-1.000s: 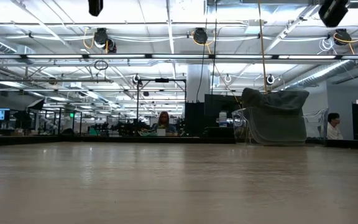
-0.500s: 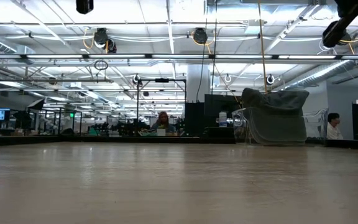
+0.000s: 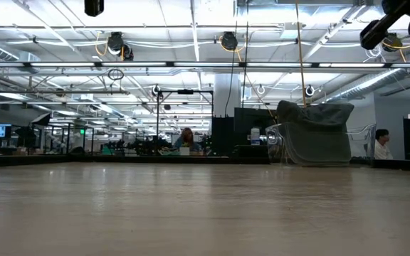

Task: Pick & Place hat
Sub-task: Return to Home Position

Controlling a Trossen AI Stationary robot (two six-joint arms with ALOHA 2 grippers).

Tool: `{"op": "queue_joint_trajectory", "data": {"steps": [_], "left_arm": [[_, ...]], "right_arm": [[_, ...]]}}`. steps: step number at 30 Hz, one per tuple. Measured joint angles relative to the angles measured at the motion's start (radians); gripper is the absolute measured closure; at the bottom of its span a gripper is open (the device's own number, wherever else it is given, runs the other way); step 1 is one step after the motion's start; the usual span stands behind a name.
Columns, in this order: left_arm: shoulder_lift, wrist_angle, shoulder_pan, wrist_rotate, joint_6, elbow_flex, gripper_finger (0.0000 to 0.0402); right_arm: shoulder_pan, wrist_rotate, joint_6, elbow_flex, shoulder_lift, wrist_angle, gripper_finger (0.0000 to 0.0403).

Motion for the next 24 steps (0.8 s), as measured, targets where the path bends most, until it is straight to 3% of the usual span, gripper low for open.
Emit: {"op": "queue_joint_trajectory", "data": {"steps": [7,9,12,17,21,24], "left_arm": [[-0.001,0.0,0.001,0.004,-0.006,0.0,0.0389],[-0.001,-0.002,0.001,0.003,0.015,0.0,0.0381],[-0.001,-0.022,0.006,-0.026,0.096,0.0,0.0378],[-0.001,-0.038,0.026,-0.058,0.166,0.0,0.0376],[-0.001,-0.039,0.032,-0.041,0.181,0.0,0.0376],[-0.002,-0.043,0.032,-0.02,0.207,0.0,0.0376]], "right_arm": [[-0.096,-0.121,0.0,-0.001,-0.022,0.004,0.0403],[-0.134,-0.198,0.021,-0.001,-0.026,-0.01,0.0403],[-0.178,-0.276,0.029,-0.001,-0.027,-0.122,0.0403],[-0.201,-0.279,0.003,-0.001,-0.024,-0.429,0.0403],[-0.201,-0.242,-0.002,-0.001,-0.024,-0.534,0.0403],[-0.201,-0.157,-0.148,-0.001,-0.024,-0.555,0.0403]]}}
